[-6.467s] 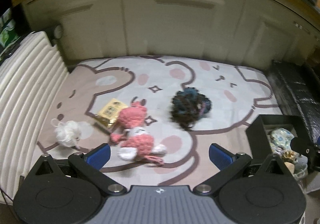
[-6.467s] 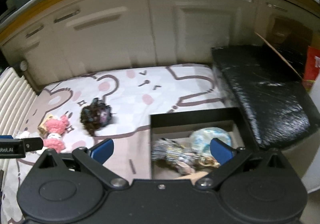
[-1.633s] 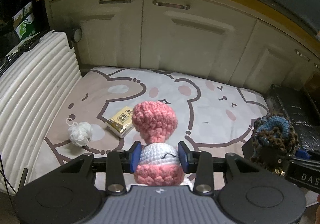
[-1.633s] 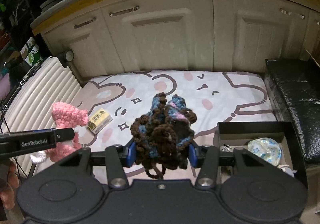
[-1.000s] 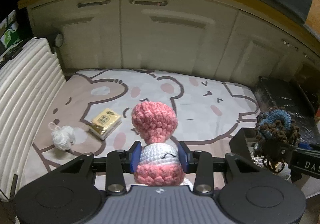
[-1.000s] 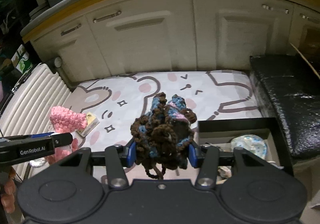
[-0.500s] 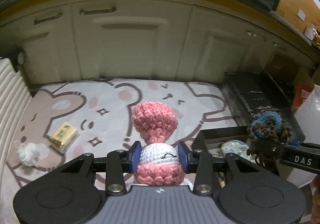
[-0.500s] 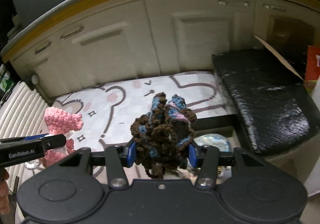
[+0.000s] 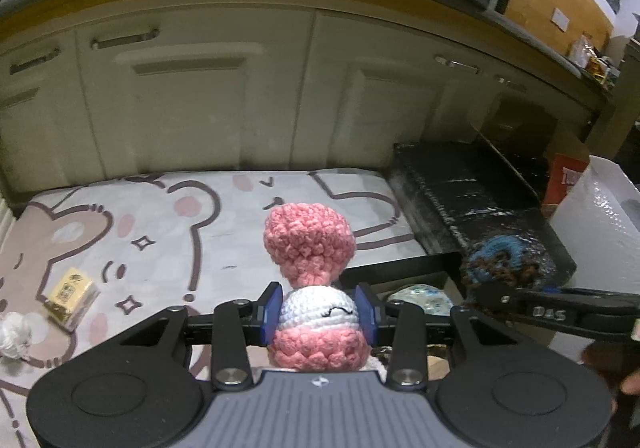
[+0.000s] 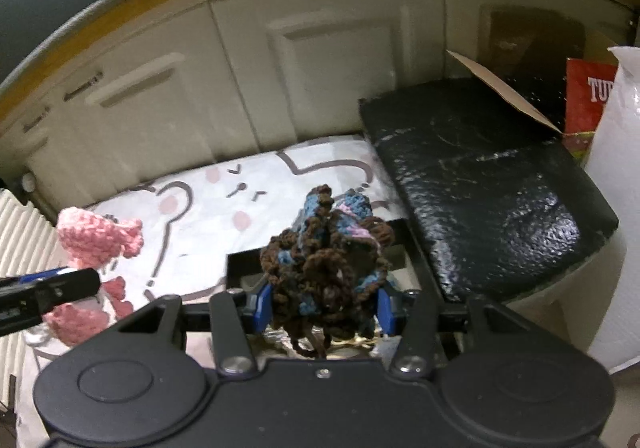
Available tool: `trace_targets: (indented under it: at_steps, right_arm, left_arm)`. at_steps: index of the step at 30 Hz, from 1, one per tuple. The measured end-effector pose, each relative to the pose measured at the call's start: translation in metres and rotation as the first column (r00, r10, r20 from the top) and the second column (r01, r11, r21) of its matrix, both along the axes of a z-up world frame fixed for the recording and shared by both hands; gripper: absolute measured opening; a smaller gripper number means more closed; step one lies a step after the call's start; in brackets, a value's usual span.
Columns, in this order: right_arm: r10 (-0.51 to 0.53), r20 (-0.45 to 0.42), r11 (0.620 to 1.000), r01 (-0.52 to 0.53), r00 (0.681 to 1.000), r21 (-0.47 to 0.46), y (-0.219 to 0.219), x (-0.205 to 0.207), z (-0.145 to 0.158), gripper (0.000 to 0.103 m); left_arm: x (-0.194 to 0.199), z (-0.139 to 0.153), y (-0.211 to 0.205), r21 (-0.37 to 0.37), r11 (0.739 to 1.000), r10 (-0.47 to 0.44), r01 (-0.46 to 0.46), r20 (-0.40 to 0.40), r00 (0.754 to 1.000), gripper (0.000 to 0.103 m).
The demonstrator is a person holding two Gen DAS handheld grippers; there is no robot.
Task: Organize objects
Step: 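Carry the doll and yarn ball in both tools over the black box, then lower the doll with the left tool while the right tool lowers the yarn ball into the box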
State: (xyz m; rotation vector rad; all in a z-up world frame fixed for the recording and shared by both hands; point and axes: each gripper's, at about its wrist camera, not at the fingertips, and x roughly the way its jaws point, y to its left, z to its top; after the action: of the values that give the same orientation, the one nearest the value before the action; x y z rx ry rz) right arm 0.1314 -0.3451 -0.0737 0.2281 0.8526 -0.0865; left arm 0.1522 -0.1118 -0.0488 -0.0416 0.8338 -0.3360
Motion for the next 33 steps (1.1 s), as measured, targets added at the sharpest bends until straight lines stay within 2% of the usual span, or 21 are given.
trace_targets:
  at_steps: [4,9,15,18,19,20,21,29,33]
  right_arm:
    - [-0.017,-0.023,1.000,0.017,1.000,-0.017,-0.007,0.010,-0.014,0.051]
    - [-0.044,-0.033,0.999,0.044,0.999,0.011,-0.016,0.023,-0.027,0.051]
    - [-0.041,-0.071,0.999,0.041,0.997,0.007,-0.016,0.040,-0.044,0.052]
    - [-0.038,-0.068,0.999,0.037,0.997,-0.005,-0.015,0.045,-0.051,0.059]
    - [-0.039,-0.063,0.999,0.038,0.997,-0.013,-0.015,0.046,-0.052,0.065]
    - [-0.041,-0.062,0.999,0.040,0.997,-0.024,-0.015,0.047,-0.052,0.071]
    - [-0.044,-0.059,0.999,0.042,0.997,-0.033,-0.015,0.047,-0.051,0.072]
    - [-0.109,-0.040,0.994,0.110,0.993,0.020,-0.029,0.037,-0.038,0.072]
    - [-0.134,-0.026,0.989,0.136,0.991,0.060,-0.033,0.031,-0.032,0.071]
  left_arm:
    - [0.003,-0.003,-0.010,-0.026,0.999,-0.030,0.029,-0.009,1.000,0.041]
    - [0.008,-0.008,-0.023,-0.017,0.997,-0.081,0.081,0.000,0.997,0.041]
    - [0.020,-0.017,-0.032,-0.030,0.994,-0.109,0.108,-0.032,0.994,0.041]
    - [0.027,-0.022,-0.035,-0.049,0.993,-0.111,0.108,-0.052,0.992,0.041]
    - [0.029,-0.025,-0.036,-0.060,0.993,-0.109,0.105,-0.064,0.992,0.041]
    - [0.031,-0.026,-0.036,-0.069,0.992,-0.108,0.103,-0.072,0.992,0.041]
    - [0.033,-0.029,-0.036,-0.080,0.992,-0.105,0.099,-0.083,0.991,0.041]
    - [0.043,-0.046,-0.047,-0.145,0.986,-0.104,0.081,-0.155,0.982,0.041]
    - [0.047,-0.053,-0.053,-0.217,0.973,-0.116,0.074,-0.186,0.976,0.041]
